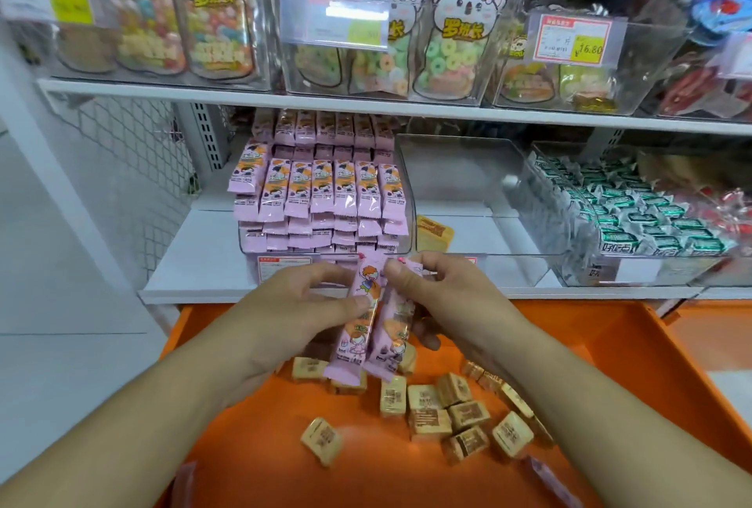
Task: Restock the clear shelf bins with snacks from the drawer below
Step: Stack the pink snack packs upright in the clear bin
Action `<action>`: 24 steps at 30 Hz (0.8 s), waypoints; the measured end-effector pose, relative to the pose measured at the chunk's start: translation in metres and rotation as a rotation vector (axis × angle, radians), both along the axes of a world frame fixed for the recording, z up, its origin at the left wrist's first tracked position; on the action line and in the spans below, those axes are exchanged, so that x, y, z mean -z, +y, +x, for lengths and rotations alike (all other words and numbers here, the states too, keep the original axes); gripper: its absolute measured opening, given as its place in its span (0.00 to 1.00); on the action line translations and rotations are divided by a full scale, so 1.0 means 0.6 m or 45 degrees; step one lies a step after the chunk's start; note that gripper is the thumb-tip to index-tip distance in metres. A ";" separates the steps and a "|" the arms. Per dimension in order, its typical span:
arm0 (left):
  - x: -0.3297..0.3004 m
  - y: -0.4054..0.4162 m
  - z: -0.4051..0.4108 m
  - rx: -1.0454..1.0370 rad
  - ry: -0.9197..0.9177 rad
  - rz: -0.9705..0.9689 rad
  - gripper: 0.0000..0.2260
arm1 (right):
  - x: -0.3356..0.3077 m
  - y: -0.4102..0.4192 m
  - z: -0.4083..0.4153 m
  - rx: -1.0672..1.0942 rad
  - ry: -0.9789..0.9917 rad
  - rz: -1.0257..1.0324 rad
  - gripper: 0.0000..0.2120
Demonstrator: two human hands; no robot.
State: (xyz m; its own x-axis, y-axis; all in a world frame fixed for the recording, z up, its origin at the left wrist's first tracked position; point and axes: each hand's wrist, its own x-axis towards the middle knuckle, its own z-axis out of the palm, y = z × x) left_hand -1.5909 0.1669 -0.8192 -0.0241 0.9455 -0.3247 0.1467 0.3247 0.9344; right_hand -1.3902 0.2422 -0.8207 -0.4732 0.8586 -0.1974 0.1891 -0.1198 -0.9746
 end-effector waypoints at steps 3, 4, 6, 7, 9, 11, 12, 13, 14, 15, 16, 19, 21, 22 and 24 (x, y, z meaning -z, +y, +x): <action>0.006 0.011 0.009 0.004 -0.016 0.024 0.13 | 0.004 0.010 -0.010 0.056 -0.010 -0.036 0.19; 0.006 0.015 0.011 -0.026 -0.023 0.049 0.10 | 0.005 0.013 -0.010 0.052 0.044 -0.100 0.18; 0.006 0.021 0.011 -0.136 -0.070 0.075 0.07 | 0.005 0.021 -0.006 0.011 0.218 -0.239 0.16; 0.008 0.023 0.007 -0.180 -0.099 0.081 0.08 | 0.005 0.024 -0.003 0.001 0.272 -0.260 0.17; 0.008 0.026 0.005 -0.238 -0.138 0.091 0.12 | 0.007 0.026 -0.001 0.042 0.263 -0.183 0.21; 0.004 0.024 0.006 -0.271 -0.159 0.109 0.11 | 0.011 0.023 -0.003 0.112 0.168 -0.036 0.21; 0.001 0.022 0.007 -0.283 -0.167 0.126 0.09 | 0.012 0.021 -0.004 0.133 0.133 0.019 0.20; 0.001 0.020 0.009 -0.305 -0.166 0.140 0.08 | 0.011 0.018 -0.004 0.140 0.119 0.057 0.18; 0.000 0.018 0.011 -0.330 -0.143 0.156 0.09 | 0.009 0.015 -0.004 0.132 0.120 0.084 0.17; 0.000 0.016 0.011 -0.356 -0.082 0.179 0.11 | 0.006 0.011 -0.004 0.119 0.121 0.110 0.15; -0.002 0.014 0.011 -0.373 0.002 0.209 0.14 | 0.003 0.007 -0.006 0.111 0.113 0.143 0.13; -0.012 0.004 0.012 -0.441 0.210 0.328 0.14 | -0.002 -0.007 -0.014 0.135 0.055 0.278 0.08; -0.022 -0.002 0.012 -0.435 0.248 0.371 0.13 | -0.006 -0.015 -0.019 0.155 0.033 0.307 0.07; -0.025 -0.004 0.009 -0.403 0.255 0.369 0.14 | -0.011 -0.018 -0.020 0.152 0.042 0.284 0.08; -0.033 -0.008 -0.002 -0.300 0.226 0.340 0.20 | -0.018 -0.022 -0.021 0.112 0.108 0.199 0.14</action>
